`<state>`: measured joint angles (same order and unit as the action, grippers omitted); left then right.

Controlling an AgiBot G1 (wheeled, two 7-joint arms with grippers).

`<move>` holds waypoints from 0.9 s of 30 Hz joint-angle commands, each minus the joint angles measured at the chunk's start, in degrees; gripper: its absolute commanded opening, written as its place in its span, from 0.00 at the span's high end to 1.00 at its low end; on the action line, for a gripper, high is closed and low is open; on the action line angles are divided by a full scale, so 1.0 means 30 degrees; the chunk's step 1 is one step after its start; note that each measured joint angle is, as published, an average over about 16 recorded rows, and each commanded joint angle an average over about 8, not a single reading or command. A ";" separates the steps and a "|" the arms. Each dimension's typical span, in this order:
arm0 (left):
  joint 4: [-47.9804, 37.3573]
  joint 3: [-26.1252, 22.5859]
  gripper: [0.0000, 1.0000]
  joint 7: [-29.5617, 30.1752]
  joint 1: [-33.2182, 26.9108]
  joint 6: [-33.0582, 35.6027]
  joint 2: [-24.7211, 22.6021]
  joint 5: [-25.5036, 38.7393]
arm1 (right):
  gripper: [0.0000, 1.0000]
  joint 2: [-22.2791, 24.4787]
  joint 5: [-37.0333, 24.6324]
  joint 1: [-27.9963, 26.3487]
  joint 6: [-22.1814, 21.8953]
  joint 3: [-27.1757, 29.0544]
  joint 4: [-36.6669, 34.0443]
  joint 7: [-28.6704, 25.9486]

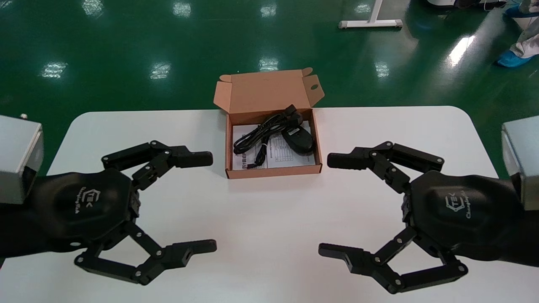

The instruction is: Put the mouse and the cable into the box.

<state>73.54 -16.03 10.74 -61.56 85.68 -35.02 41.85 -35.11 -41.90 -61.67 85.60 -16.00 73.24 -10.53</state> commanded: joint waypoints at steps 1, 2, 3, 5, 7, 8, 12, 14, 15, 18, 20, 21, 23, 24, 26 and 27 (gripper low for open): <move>0.0000 0.0000 0.00 0.0000 0.0000 0.0000 0.0000 0.0000 | 0.00 0.0000 0.0000 0.0000 0.0000 0.0000 0.0000 0.0000; 0.0000 0.0000 0.00 0.0000 0.0000 0.0000 0.0000 0.0000 | 0.00 0.0000 0.0000 0.0000 0.0000 0.0000 0.0000 0.0000; 0.0000 0.0000 0.00 0.0000 0.0000 0.0000 0.0000 0.0000 | 0.00 0.0000 0.0000 0.0000 0.0000 0.0000 0.0000 0.0000; 0.0000 0.0000 0.00 0.0000 0.0000 0.0000 0.0000 0.0000 | 0.00 0.0000 0.0000 0.0000 0.0000 0.0000 0.0000 0.0000; 0.0000 0.0000 0.00 0.0000 0.0000 0.0000 0.0000 0.0000 | 0.00 0.0000 0.0000 0.0000 0.0000 0.0000 0.0000 0.0000; 0.0000 0.0000 0.00 0.0000 0.0000 0.0000 0.0000 0.0000 | 0.00 0.0000 0.0000 0.0000 0.0000 0.0000 0.0000 0.0000; 0.0000 0.0000 0.00 0.0000 0.0000 0.0000 0.0000 0.0000 | 0.00 0.0000 0.0000 0.0000 0.0000 0.0000 0.0000 0.0000; 0.0000 0.0000 0.00 0.0000 0.0000 0.0000 0.0000 0.0000 | 0.00 0.0000 0.0000 0.0000 0.0000 0.0000 0.0000 0.0000; 0.0000 0.0000 0.00 0.0000 0.0000 0.0000 0.0000 0.0000 | 0.00 0.0000 0.0001 0.0000 0.0000 0.0000 0.0000 0.0000; 0.0000 0.0000 0.00 0.0000 0.0000 0.0000 0.0000 0.0000 | 0.00 0.0000 0.0001 0.0000 0.0000 0.0000 0.0000 0.0000; 0.0000 0.0000 0.00 0.0000 0.0000 0.0000 0.0000 0.0000 | 0.00 0.0000 0.0000 0.0000 0.0000 0.0000 0.0000 0.0000; 0.0000 0.0000 0.00 0.0000 0.0000 0.0000 0.0000 0.0000 | 0.00 0.0000 0.0000 0.0000 0.0000 0.0000 0.0000 0.0000; 0.0000 0.0000 0.00 0.0000 0.0000 0.0000 0.0000 0.0000 | 0.00 0.0000 0.0001 0.0000 0.0000 0.0000 0.0000 0.0000; 0.0000 0.0000 0.00 0.0000 0.0000 0.0000 0.0000 0.0000 | 0.00 0.0000 0.0001 0.0000 0.0000 0.0000 0.0000 0.0000; 0.0000 0.0000 0.00 0.0000 0.0000 0.0000 0.0000 0.0000 | 0.00 0.0000 0.0001 0.0000 0.0000 0.0000 0.0000 0.0000; 0.0000 0.0000 0.00 0.0000 0.0000 0.0000 0.0000 0.0000 | 0.00 0.0000 0.0001 0.0000 0.0000 0.0000 0.0000 0.0000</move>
<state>73.54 -16.03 10.74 -61.56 85.68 -35.02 41.85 -35.11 -41.90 -61.67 85.60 -16.00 73.24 -10.53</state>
